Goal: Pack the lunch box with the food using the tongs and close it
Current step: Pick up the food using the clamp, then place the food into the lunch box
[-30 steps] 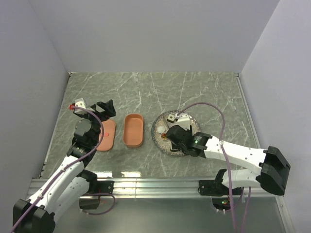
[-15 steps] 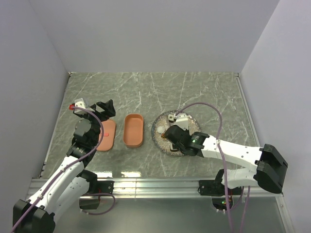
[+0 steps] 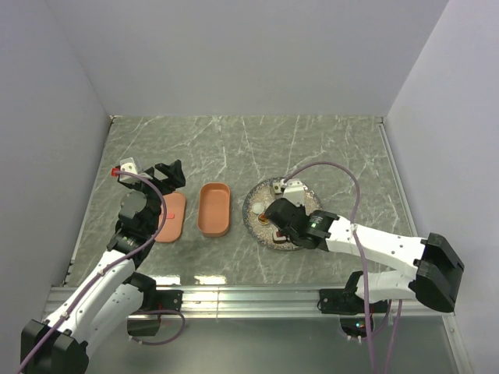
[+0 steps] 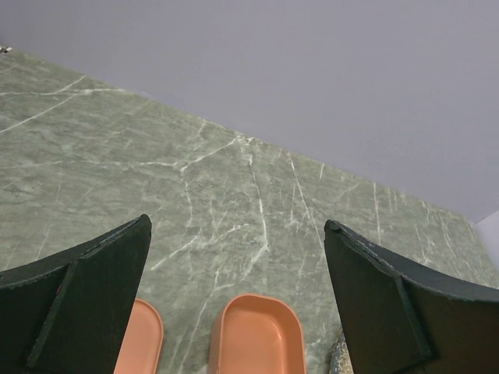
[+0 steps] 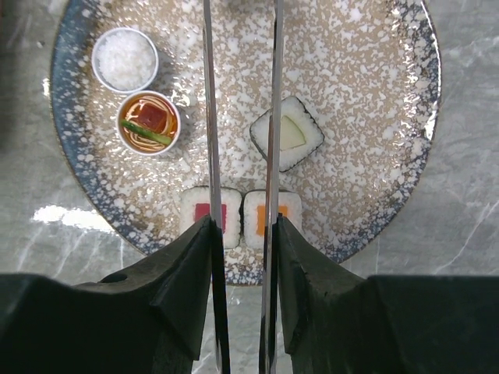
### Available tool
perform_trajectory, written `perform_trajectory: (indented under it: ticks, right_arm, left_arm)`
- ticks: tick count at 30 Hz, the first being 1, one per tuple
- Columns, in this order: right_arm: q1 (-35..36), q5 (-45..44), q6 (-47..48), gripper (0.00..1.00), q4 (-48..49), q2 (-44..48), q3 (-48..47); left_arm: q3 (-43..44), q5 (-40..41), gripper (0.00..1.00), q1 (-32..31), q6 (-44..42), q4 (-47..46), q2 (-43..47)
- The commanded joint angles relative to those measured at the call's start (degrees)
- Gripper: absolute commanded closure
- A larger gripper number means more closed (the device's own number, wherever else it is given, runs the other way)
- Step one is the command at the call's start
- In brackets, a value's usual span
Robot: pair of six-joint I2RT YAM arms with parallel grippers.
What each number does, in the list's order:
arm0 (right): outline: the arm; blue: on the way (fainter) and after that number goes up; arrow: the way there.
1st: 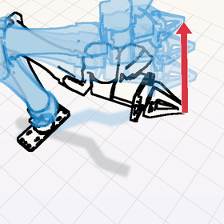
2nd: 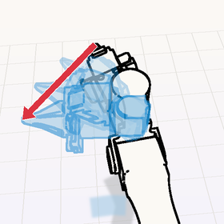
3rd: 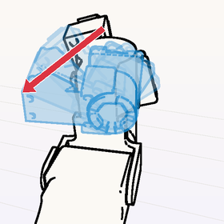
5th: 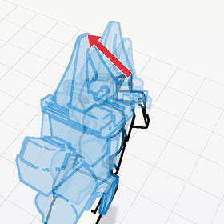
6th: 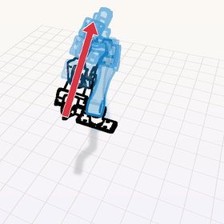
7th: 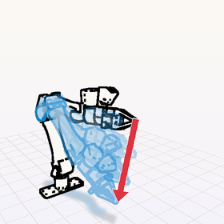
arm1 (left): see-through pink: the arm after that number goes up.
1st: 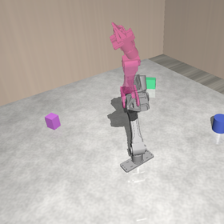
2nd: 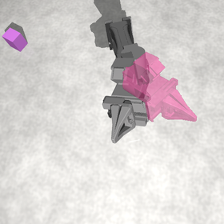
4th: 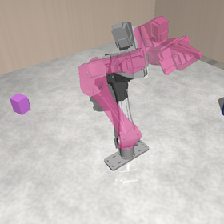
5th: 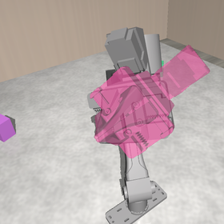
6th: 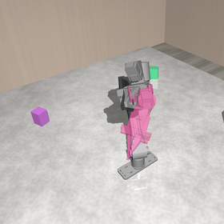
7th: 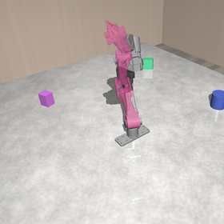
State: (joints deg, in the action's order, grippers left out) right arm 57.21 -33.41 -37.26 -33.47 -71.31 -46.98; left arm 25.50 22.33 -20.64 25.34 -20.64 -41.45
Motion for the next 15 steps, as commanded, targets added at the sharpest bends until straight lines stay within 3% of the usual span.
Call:
perform_trajectory:
  ticks: [1, 15]
  right_arm:
    - [-0.35, -2.36, 0.78, 0.62, 1.13, 3.37, -2.33]
    - [2.2, 1.33, 5.79, 0.66, 2.01, 7.06, -4.17]
  left_arm:
    - [-0.18, -0.44, 0.01, 0.25, 0.49, -2.03, 0.06]
    - [-0.01, -0.27, 0.01, 0.25, 0.5, -1.86, -0.3]
